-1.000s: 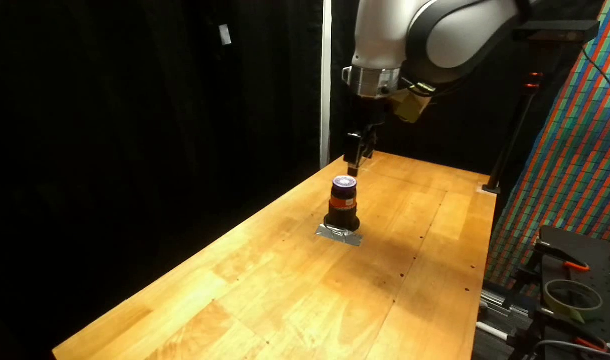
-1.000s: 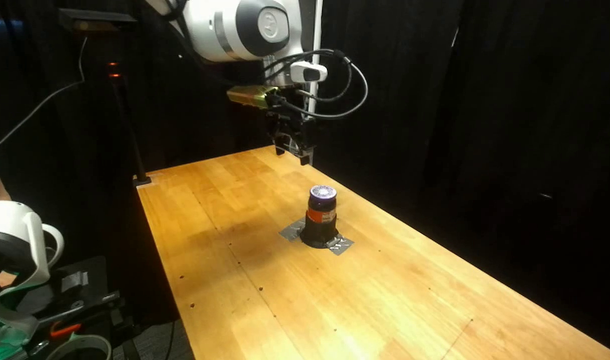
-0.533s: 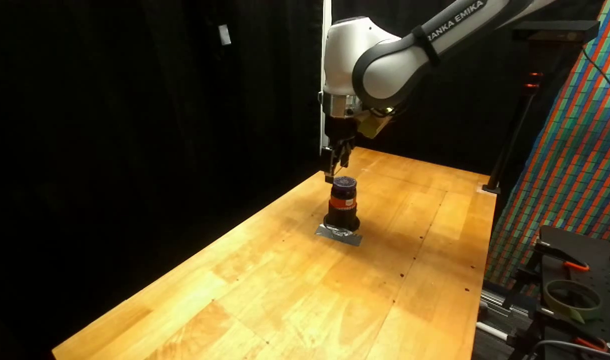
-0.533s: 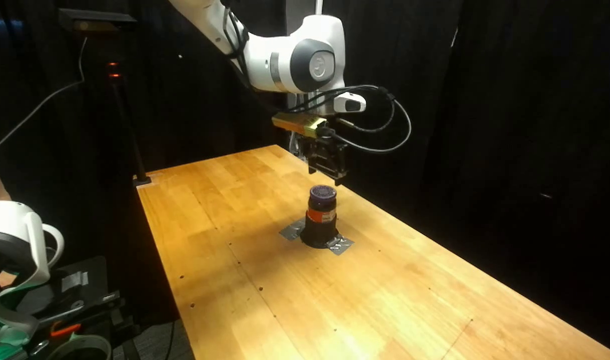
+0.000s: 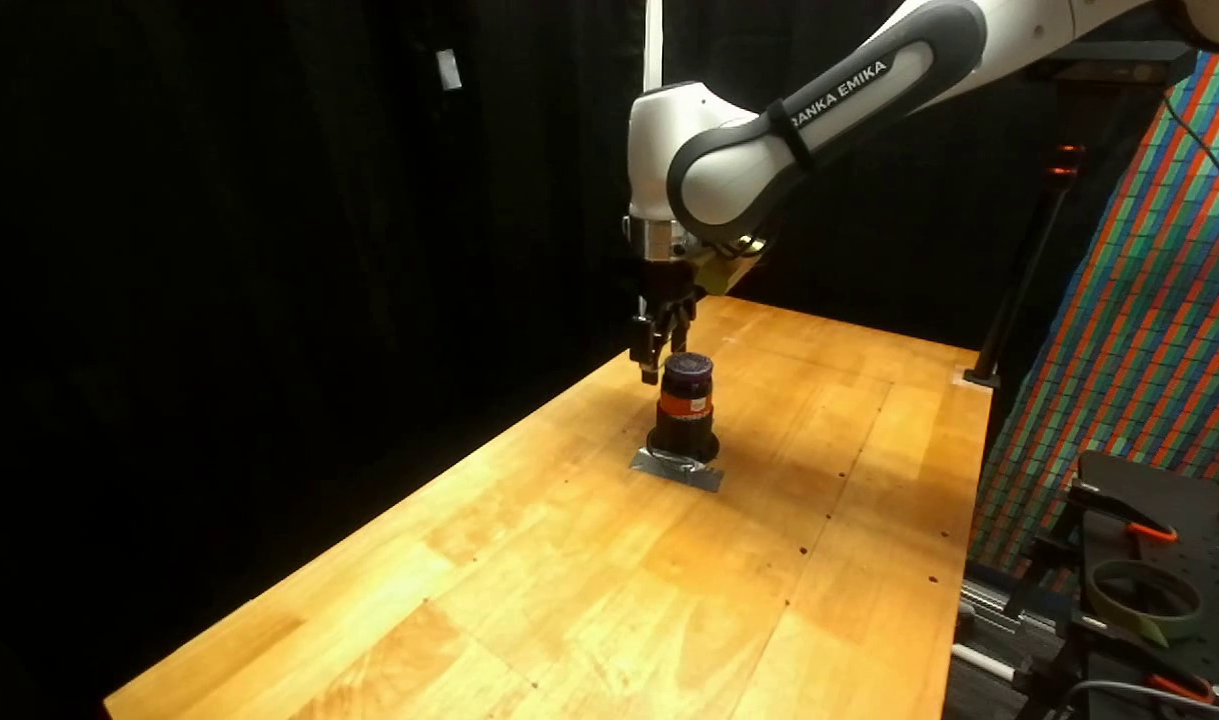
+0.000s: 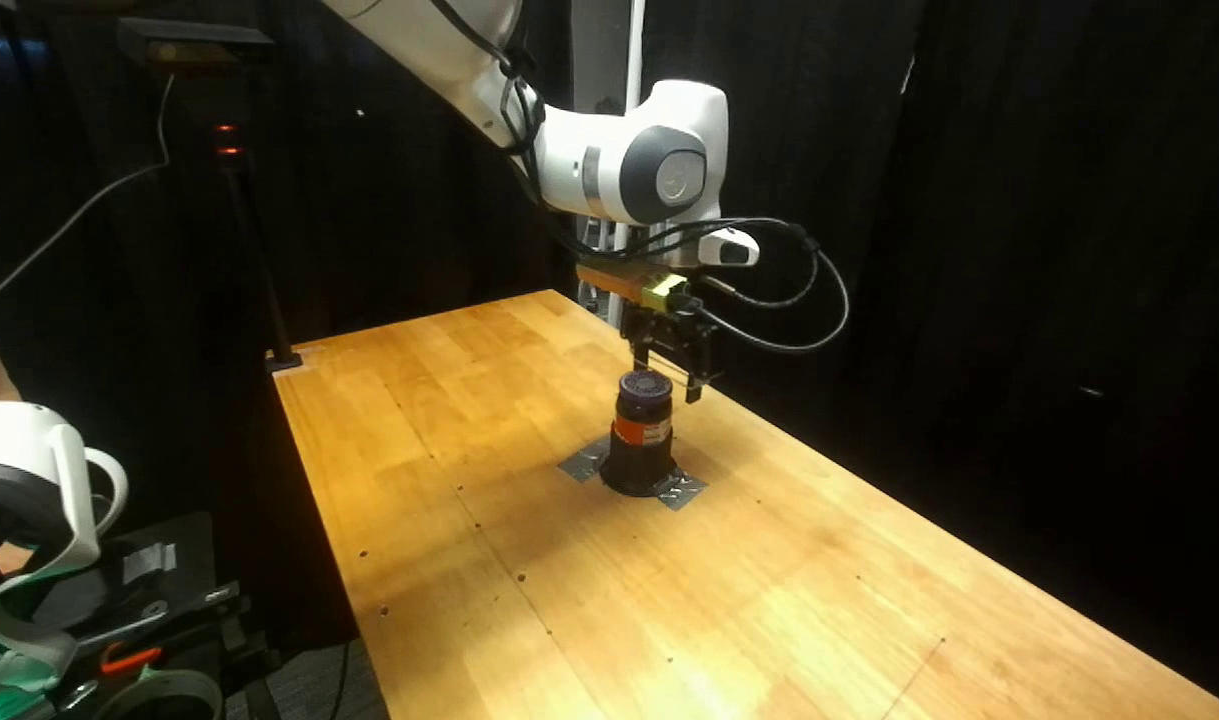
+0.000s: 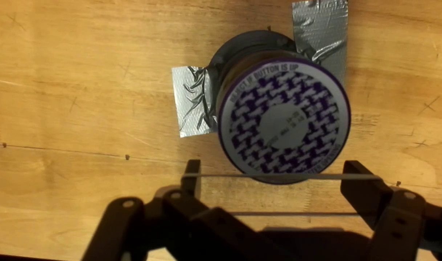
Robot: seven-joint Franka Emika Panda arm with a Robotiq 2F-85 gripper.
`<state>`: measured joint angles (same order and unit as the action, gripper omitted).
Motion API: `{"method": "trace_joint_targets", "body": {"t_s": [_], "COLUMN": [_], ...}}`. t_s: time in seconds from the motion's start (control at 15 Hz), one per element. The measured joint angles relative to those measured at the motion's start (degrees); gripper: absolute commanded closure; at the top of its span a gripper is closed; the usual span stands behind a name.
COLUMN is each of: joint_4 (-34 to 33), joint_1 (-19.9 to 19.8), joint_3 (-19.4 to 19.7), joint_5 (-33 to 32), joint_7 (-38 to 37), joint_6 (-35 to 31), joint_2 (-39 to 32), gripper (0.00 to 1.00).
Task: Put the rubber band around the jar.
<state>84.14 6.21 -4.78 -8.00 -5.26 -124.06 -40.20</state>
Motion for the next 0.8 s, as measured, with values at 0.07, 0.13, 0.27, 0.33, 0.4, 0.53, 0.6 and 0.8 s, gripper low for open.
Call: {"method": "trace_joint_targets", "body": {"t_s": [0.07,0.13,0.27,0.33,0.4,0.53,0.6,0.8], "joint_4": [-0.7,-1.3,-2.2,-2.7,-3.0,-3.8,-4.2,-4.8], "joint_1": [0.0,-0.1,-0.2,-0.3,-0.4,-0.6,-0.7,-0.8], "joint_3": [0.1,0.2,0.2,0.2,0.2,0.2,0.2,0.2], "joint_5": [0.3,0.5,0.8,0.9,1.2,2.1,2.7,3.5], "joint_7": [0.3,0.4,1.0,1.3,1.7,2.9,3.5,5.2], "joint_6": [0.5,1.2,2.4,3.3,4.3,6.7,7.9,10.2], "joint_2": [-0.6,-1.1,-2.0,-2.3,-2.6,-3.2,-3.5,-3.7], "gripper": [0.00,0.00,0.00,0.00,0.00,0.00,0.00,0.00]}}
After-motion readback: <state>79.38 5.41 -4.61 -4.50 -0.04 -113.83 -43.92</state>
